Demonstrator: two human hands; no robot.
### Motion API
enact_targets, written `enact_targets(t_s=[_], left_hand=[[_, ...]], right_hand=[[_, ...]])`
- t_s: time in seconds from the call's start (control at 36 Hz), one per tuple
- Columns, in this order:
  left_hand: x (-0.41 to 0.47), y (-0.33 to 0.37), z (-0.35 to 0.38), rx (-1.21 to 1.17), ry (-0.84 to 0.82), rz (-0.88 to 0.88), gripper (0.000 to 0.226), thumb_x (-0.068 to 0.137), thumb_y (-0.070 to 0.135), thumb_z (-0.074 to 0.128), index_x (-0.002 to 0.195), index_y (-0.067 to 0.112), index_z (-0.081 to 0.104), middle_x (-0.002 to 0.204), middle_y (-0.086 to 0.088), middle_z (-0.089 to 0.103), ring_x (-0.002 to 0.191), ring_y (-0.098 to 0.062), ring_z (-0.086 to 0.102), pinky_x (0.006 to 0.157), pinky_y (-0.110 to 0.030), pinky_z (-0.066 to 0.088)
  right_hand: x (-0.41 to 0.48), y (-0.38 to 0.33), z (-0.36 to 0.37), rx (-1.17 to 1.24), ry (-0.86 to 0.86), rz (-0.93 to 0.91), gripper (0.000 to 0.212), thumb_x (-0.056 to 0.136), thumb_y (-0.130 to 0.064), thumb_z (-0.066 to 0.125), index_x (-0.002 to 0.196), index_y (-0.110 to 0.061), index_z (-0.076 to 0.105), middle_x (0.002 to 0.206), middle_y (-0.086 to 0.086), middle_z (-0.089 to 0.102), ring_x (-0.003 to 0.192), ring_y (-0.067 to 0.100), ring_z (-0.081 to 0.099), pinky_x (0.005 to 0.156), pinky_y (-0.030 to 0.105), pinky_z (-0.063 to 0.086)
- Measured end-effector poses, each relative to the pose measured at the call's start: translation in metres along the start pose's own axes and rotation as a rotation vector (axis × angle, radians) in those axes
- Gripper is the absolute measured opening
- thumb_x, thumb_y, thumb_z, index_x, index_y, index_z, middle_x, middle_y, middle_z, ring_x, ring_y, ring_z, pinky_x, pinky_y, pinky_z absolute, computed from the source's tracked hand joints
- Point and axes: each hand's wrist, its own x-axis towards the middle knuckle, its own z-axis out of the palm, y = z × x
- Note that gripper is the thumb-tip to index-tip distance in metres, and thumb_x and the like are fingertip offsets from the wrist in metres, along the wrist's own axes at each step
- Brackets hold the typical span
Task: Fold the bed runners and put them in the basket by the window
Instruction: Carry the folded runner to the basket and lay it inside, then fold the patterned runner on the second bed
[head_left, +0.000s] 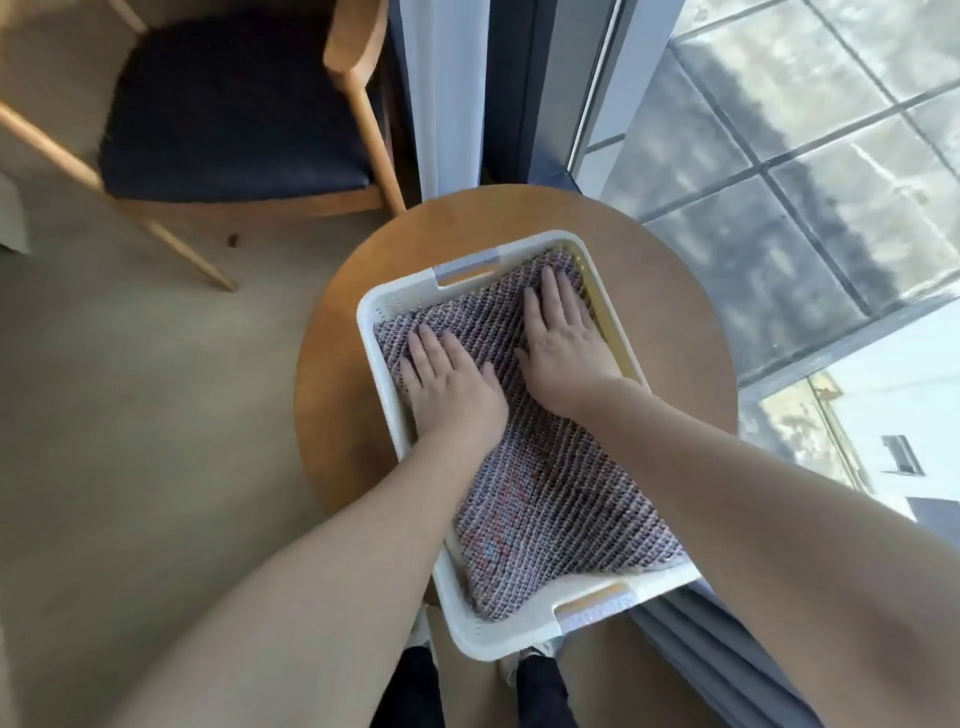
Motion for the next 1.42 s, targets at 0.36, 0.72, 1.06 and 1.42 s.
enact_targets(t_s=[0.36,0.72,1.06,1.42], left_hand=[[-0.030,-0.011,0.050,0.164,-0.065,0.019,0.066,0.100,0.040,0.013,0.149,0.000,-0.008,0.158,-0.017,-0.013,0.145,-0.028,-0.014,0.118,-0.043,-0.009],[-0.081,-0.019,0.075,0.231,-0.093,0.141,0.068,0.100,0.042,0.012,0.148,-0.002,-0.008,0.157,-0.021,-0.009,0.146,-0.032,-0.011,0.118,-0.045,-0.009],[-0.078,-0.012,0.047,0.153,-0.256,0.120,0.064,0.101,0.036,0.013,0.149,-0.001,-0.007,0.159,-0.017,-0.009,0.146,-0.029,-0.009,0.119,-0.042,-0.004],[-0.115,-0.108,-0.140,-0.117,0.091,0.158,0.048,0.100,0.029,0.032,0.144,0.010,0.032,0.145,-0.008,0.041,0.133,-0.026,0.036,0.107,-0.040,0.031]], right_hand=[[-0.037,0.017,0.039,-0.031,-0.185,-0.056,0.068,0.103,-0.042,0.017,0.151,-0.002,-0.007,0.157,0.017,-0.021,0.145,0.030,-0.019,0.113,0.037,-0.015],[-0.099,0.030,0.067,-0.133,-0.261,-0.106,0.074,0.099,-0.054,0.010,0.150,-0.005,-0.013,0.152,0.013,-0.030,0.142,0.029,-0.028,0.117,0.046,-0.015],[-0.106,0.023,0.049,-0.065,-0.340,-0.045,0.070,0.101,-0.048,0.016,0.153,-0.005,-0.002,0.159,0.017,-0.013,0.146,0.030,-0.016,0.119,0.042,-0.006],[-0.122,-0.065,-0.126,0.266,0.043,0.065,0.037,0.099,-0.040,0.040,0.119,-0.013,0.056,0.115,0.007,0.056,0.105,0.029,0.058,0.086,0.039,0.050]])
